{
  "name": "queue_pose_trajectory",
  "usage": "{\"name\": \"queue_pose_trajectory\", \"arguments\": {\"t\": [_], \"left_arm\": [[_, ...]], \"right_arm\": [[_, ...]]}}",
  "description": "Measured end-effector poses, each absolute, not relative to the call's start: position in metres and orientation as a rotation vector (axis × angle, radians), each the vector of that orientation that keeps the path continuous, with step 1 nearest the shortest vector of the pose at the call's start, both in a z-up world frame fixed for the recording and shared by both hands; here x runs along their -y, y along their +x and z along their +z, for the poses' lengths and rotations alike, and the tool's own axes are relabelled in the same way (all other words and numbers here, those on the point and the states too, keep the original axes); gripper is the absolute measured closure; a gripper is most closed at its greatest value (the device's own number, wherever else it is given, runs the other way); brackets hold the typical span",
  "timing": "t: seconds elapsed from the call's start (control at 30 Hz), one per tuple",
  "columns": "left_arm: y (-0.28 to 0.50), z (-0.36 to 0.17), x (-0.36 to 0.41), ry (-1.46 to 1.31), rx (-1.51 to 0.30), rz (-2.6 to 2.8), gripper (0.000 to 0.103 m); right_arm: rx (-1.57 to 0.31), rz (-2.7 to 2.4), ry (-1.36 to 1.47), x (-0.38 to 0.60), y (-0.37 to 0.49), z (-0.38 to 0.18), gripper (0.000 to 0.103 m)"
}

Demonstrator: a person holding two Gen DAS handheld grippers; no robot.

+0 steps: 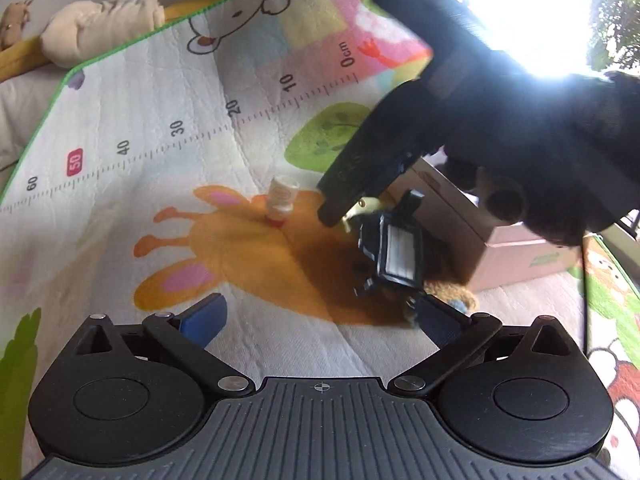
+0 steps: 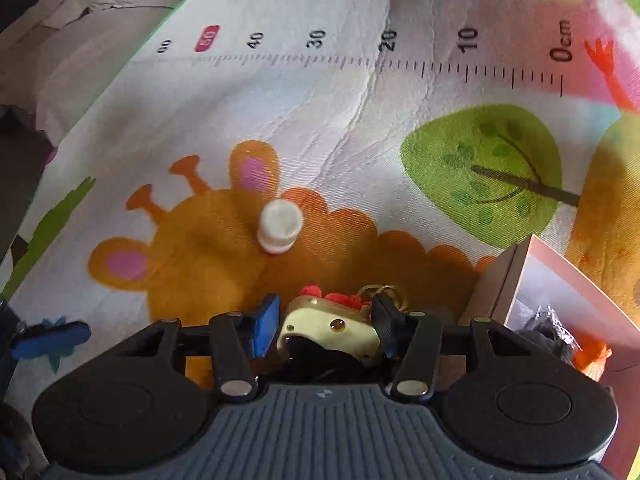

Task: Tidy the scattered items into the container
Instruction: 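Move the right gripper onto the black tag-shaped item beside the yellow toy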

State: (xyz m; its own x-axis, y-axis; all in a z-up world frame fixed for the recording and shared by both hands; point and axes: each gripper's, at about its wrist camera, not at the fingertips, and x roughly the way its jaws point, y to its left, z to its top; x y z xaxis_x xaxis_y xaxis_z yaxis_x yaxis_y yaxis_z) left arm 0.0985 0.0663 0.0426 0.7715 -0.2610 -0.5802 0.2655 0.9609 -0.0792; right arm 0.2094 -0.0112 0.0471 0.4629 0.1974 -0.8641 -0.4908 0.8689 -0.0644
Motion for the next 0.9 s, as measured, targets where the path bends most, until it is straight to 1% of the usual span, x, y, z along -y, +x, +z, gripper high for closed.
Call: {"name": "queue_pose_trajectory", "arguments": {"t": [0.1,0.27,0.37,0.47,0.53,0.6,0.67,0.73,0.9], "left_arm": [[0.084,0.04,-0.064,0.023,-0.654,-0.34,0.0],[0.073,0.035,-0.055,0.075,-0.682,-0.379,0.0],[0.073,0.037,-0.052,0.081,-0.68,-0.356,0.0],[0.077,0.041,-0.053,0.063,-0.664,-0.297,0.0],[0.079,0.044,-0.057,0.07,-0.641,-0.226,0.0],[0.082,0.046,-0.064,0.083,-0.619,-0.104,0.0],[0.085,0.047,-0.074,0.061,-0.613,0.006,0.0],[0.089,0.049,-0.091,-0.009,-0.618,0.073,0.0],[0.095,0.05,-0.118,-0.187,-0.677,0.091,0.0]], "right_arm": [[-1.03,0.549,-0.262,0.025,0.164,0.058,0.054],[-1.025,0.591,-0.317,0.052,0.106,0.055,0.054],[-0.967,0.544,-0.307,0.065,0.091,0.054,0.054],[-0.873,0.481,-0.228,0.078,0.083,0.054,0.053],[-0.796,0.447,-0.168,0.08,0.078,0.049,0.049],[-0.756,0.41,-0.124,0.073,0.076,0.044,0.031],[-0.721,0.37,-0.112,0.06,0.074,0.037,0.025],[-0.698,0.299,-0.155,0.042,0.073,0.028,0.025],[-0.759,0.226,-0.172,0.019,0.085,0.005,0.026]]}}
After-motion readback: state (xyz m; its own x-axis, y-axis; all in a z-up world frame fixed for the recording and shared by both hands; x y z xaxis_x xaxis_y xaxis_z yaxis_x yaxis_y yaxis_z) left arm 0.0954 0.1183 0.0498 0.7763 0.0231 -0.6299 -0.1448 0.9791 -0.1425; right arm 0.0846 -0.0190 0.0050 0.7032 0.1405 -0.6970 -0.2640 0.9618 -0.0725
